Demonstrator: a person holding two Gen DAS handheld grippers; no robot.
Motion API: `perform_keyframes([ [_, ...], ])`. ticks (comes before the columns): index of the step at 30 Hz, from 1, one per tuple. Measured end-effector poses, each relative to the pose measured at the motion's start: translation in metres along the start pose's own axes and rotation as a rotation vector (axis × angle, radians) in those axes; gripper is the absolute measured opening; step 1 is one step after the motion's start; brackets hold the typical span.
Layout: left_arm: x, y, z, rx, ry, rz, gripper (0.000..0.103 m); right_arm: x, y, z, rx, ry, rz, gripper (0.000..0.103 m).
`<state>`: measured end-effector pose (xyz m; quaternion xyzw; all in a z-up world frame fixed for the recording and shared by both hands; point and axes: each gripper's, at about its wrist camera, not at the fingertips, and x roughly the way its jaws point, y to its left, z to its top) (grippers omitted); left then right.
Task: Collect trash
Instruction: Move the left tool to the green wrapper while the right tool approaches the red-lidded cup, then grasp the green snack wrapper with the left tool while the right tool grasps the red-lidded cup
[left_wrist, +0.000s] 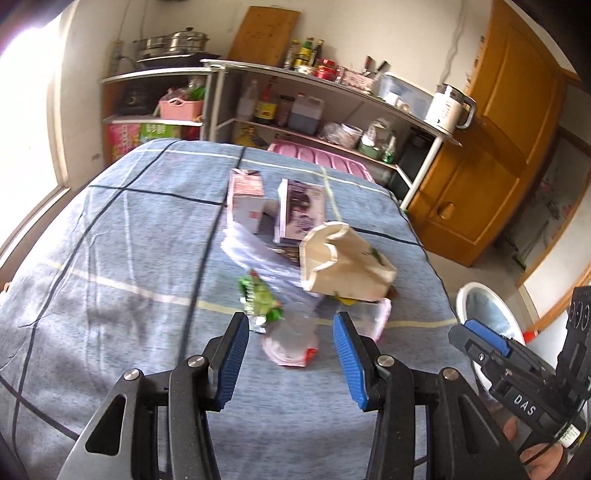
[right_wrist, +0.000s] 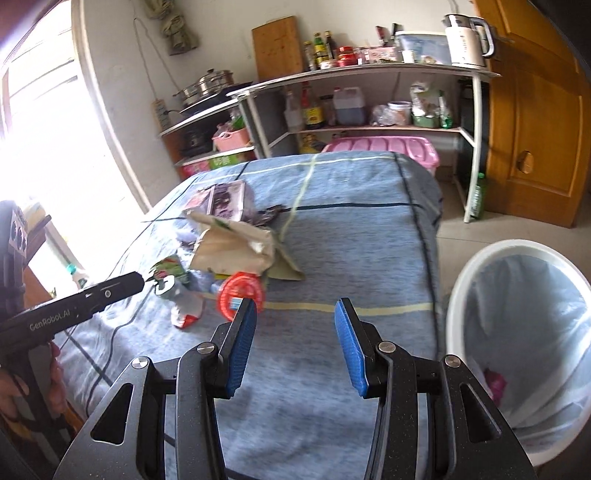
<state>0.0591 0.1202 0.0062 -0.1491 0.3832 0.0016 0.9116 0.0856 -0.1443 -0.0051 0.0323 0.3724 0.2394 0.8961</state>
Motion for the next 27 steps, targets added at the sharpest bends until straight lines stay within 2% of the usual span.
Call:
perform_keyframes([
  [5,0.003,0.029,0.005,-0.038,-0.001,0.019,0.047,0.023,0.016,0.003,-0.024,0.035,0.055,0.045],
  [8,0.008,0.037,0.006,-0.058,0.015,-0.007,0.048,0.037,0.023,0.006,-0.025,0.057,0.079,0.046],
  [10,0.011,0.041,0.008,-0.066,0.015,-0.014,0.048,0.048,0.027,0.006,-0.024,0.085,0.092,0.055],
  [13,0.017,0.040,0.011,-0.063,0.020,-0.019,0.048,0.056,0.034,0.006,-0.034,0.092,0.095,0.061],
  [16,0.026,0.042,0.013,-0.067,0.040,-0.026,0.048,0.064,0.040,0.007,-0.064,0.112,0.086,0.061],
  [27,0.049,0.042,0.015,-0.070,0.070,-0.058,0.048,0.086,0.030,0.005,-0.007,0.170,0.050,0.061],
])
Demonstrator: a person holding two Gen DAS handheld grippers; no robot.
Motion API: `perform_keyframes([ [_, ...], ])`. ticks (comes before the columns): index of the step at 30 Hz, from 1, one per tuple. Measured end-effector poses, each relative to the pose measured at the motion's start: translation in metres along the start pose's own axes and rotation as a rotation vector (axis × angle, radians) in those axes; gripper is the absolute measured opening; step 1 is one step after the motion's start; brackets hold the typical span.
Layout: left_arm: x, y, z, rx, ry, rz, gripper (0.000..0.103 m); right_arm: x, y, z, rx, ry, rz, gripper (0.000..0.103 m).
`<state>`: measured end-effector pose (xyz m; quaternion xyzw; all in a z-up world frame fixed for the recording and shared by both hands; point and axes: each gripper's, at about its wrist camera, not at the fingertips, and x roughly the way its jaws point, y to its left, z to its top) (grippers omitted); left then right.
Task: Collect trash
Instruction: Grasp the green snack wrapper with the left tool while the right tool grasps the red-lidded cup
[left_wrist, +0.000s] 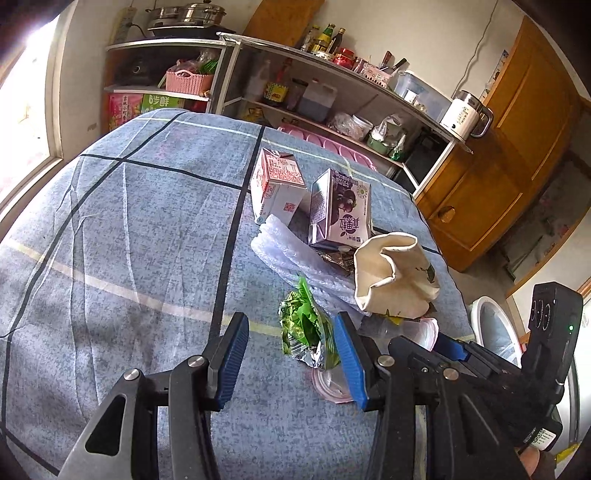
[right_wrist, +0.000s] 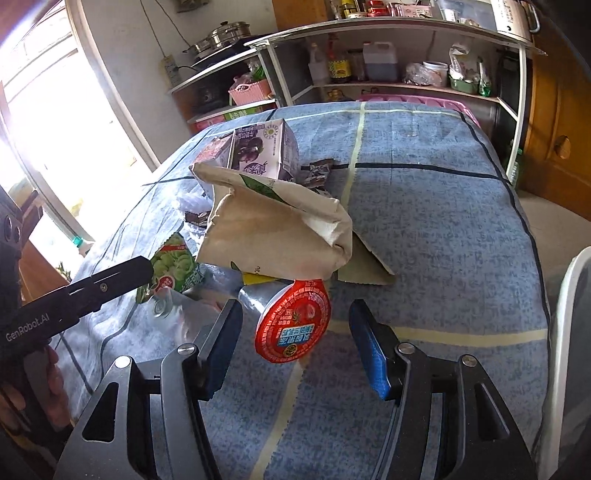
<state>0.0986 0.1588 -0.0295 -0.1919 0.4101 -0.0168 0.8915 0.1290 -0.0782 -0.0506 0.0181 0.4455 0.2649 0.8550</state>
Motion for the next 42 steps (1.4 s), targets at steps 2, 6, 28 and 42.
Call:
perform_keyframes([
  [2,0.002,-0.001,0.001,-0.003,0.005,-0.002,0.048,-0.001,-0.002,0.000,0.008,-0.004,0.013,0.060],
  [6,0.007,-0.006,0.001,0.015,0.013,-0.014,0.048,-0.002,-0.006,-0.001,0.025,-0.011,0.039,0.048],
  [28,0.026,-0.016,-0.001,0.008,0.033,0.004,0.036,-0.022,-0.017,-0.007,0.048,-0.085,0.035,0.047],
  [42,0.009,-0.016,-0.003,0.027,-0.012,0.021,0.021,-0.034,-0.023,-0.012,0.072,-0.109,0.039,0.047],
])
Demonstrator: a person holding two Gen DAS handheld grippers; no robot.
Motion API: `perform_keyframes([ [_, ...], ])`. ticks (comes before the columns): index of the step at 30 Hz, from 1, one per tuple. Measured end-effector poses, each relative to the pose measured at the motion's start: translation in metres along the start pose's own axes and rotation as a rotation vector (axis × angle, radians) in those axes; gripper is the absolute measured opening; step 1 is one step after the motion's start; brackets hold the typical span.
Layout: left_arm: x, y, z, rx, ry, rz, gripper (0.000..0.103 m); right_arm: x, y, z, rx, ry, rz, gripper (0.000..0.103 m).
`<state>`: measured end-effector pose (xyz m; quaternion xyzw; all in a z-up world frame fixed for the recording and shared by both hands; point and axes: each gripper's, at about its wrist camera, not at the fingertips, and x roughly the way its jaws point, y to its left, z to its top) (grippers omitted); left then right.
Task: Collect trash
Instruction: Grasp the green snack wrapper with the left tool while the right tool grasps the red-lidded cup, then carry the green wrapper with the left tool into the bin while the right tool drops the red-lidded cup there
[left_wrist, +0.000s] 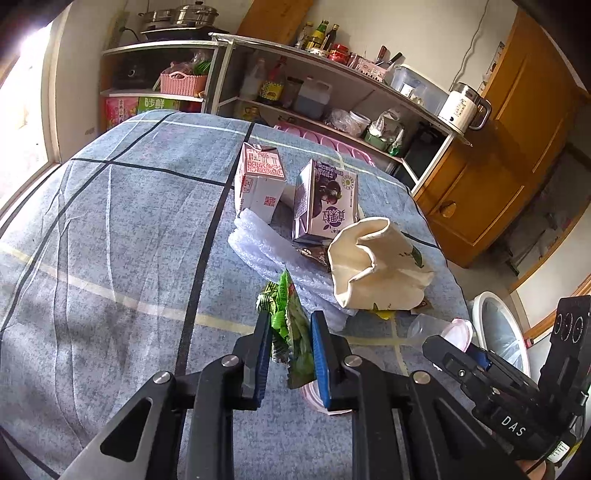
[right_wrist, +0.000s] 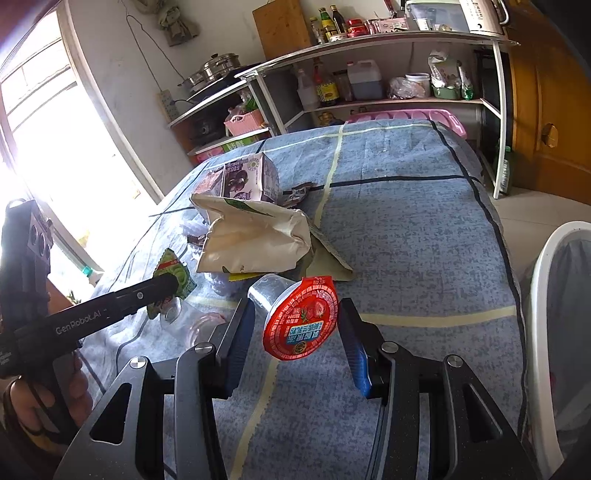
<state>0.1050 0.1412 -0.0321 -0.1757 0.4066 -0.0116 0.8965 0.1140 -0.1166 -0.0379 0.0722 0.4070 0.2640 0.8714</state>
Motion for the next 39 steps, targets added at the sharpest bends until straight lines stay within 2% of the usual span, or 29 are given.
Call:
perform_keyframes([
  [7,-0.022,-0.010,-0.003,0.034,-0.049,0.022,0.021,-0.016,-0.004,0.001,0.014,-0.031,0.001,0.047],
  [18,-0.062,-0.068,-0.009,0.154,-0.110,-0.062,0.021,-0.059,-0.014,-0.003,0.029,-0.106,-0.017,0.047],
  [25,-0.058,-0.111,-0.019,0.223,-0.077,-0.144,0.021,-0.090,-0.032,-0.008,0.047,-0.147,-0.066,0.048],
  [39,-0.029,-0.214,-0.038,0.381,-0.003,-0.280,0.021,-0.154,-0.107,-0.022,0.162,-0.219,-0.204,0.048],
])
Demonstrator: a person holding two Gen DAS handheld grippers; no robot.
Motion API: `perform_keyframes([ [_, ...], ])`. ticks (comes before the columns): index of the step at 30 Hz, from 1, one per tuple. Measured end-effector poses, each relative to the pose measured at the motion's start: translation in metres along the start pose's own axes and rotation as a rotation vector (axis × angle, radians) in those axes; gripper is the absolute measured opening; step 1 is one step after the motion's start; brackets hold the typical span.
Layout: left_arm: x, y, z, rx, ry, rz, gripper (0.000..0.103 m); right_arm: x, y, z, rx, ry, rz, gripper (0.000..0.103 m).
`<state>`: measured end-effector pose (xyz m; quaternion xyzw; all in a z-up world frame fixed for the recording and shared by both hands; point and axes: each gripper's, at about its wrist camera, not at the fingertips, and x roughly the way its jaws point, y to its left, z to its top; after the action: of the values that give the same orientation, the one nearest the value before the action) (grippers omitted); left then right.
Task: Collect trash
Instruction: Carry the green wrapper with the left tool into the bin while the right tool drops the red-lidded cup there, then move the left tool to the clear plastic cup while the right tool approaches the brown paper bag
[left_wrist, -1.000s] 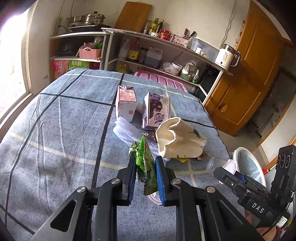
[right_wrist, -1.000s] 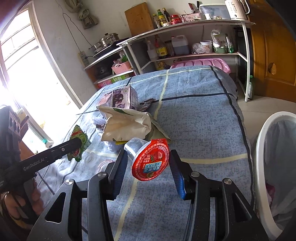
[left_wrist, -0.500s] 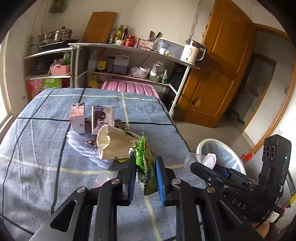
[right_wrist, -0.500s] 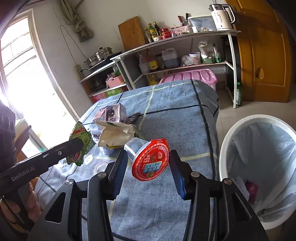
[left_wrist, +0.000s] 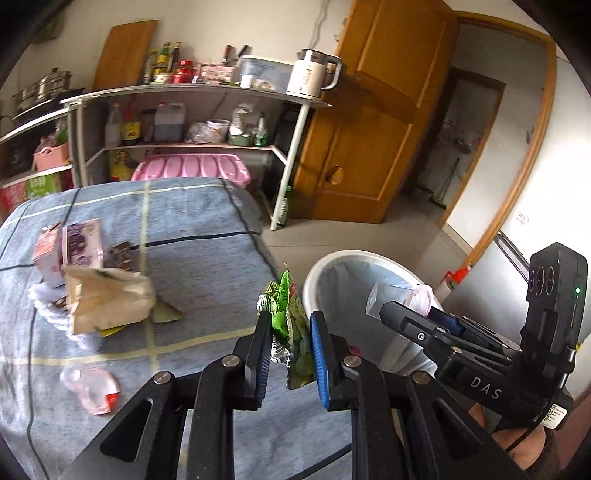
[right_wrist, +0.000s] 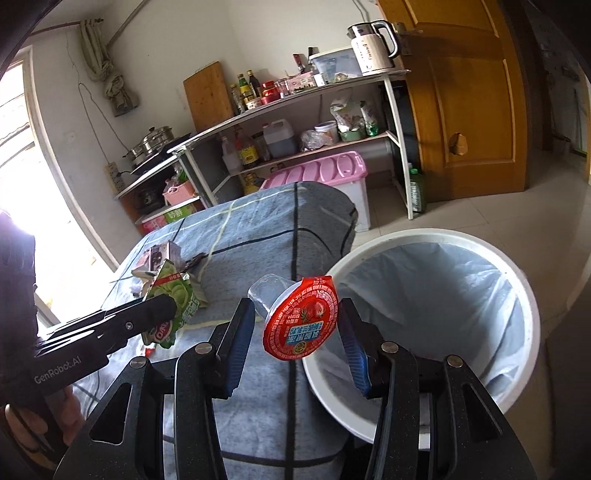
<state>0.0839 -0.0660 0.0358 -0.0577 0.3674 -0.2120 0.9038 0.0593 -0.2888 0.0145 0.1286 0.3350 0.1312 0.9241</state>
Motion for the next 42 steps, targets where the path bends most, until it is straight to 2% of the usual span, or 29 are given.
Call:
perform_keyframes([
  [10,0.047,-0.058,0.005,0.083,0.063,-0.078,0.021,-0.019,-0.058,0.000,0.058,-0.004,-0.116,0.048],
  [17,0.081,-0.086,-0.002,0.142,0.118,-0.089,0.021,-0.009,-0.092,-0.001,0.078,0.052,-0.196,0.048],
  [22,0.100,-0.091,-0.005,0.120,0.164,-0.105,0.021,0.003,-0.107,-0.006,0.078,0.091,-0.220,0.048],
  [26,0.101,-0.088,-0.006,0.119,0.159,-0.078,0.022,0.012,-0.111,-0.009,0.072,0.130,-0.233,0.049],
  [27,0.101,-0.087,-0.005,0.115,0.158,-0.072,0.025,0.015,-0.112,-0.010,0.070,0.142,-0.236,0.051],
  [29,0.100,-0.083,-0.004,0.103,0.156,-0.068,0.032,0.017,-0.111,-0.011,0.069,0.150,-0.236,0.061],
  [42,0.066,-0.061,-0.005,0.064,0.106,-0.050,0.033,0.008,-0.091,-0.010,0.063,0.110,-0.225,0.063],
])
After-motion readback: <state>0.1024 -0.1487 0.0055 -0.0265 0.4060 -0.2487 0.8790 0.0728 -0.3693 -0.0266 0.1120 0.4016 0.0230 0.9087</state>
